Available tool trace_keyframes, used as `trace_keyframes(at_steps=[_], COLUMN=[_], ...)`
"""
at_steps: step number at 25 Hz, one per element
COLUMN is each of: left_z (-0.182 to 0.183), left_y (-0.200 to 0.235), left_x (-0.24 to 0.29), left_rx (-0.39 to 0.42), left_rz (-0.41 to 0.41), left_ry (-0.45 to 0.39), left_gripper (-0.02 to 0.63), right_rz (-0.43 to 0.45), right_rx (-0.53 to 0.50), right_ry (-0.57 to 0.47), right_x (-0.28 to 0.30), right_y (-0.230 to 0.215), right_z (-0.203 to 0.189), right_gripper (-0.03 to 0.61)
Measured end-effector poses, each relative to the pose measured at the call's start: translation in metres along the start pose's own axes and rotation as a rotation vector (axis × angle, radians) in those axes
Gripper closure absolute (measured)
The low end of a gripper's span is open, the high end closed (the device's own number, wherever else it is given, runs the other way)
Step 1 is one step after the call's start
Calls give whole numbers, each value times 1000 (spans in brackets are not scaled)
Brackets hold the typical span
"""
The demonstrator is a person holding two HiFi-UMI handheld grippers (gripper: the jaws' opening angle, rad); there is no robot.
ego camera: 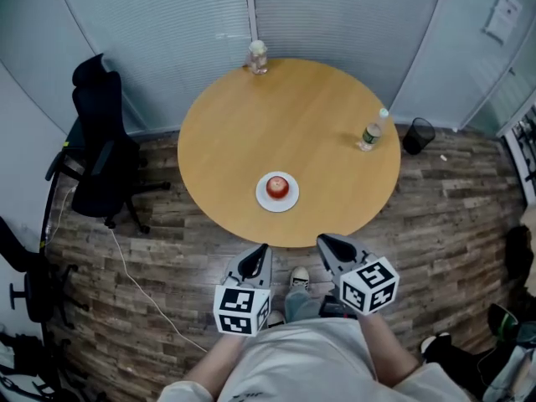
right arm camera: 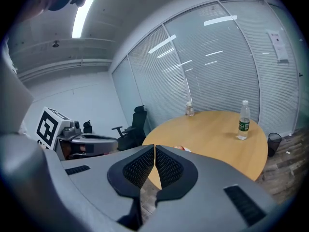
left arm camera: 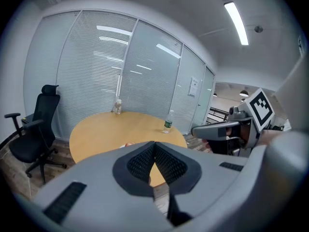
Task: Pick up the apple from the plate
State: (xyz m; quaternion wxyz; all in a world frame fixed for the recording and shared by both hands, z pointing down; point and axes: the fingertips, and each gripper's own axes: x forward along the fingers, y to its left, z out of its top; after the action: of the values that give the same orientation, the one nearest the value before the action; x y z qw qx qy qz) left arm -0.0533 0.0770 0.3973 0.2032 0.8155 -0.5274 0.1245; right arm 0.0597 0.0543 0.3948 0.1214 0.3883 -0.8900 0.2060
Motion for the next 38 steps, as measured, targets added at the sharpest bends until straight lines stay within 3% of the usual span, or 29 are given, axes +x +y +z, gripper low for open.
trace_keyframes(at_steps=[5, 14, 28, 38], left_z=[34, 59, 78, 67], left_y=[17, 22, 54, 62], left_x=[37, 81, 103, 119], left_rx=[-4, -3, 33, 19], left_rz=[39, 64, 26, 3], left_ry=[-29, -32, -3, 39], left_gripper=[611, 611, 611, 611], right_rz=[30, 82, 29, 7], right_rx=[-20, -36, 6, 27], right_ry=[-1, -8, -9, 32], right_x=[31, 66, 91, 104], right_y=[-35, -68, -75, -88], right_z=[30, 65, 76, 67], right_gripper=[548, 548, 548, 548])
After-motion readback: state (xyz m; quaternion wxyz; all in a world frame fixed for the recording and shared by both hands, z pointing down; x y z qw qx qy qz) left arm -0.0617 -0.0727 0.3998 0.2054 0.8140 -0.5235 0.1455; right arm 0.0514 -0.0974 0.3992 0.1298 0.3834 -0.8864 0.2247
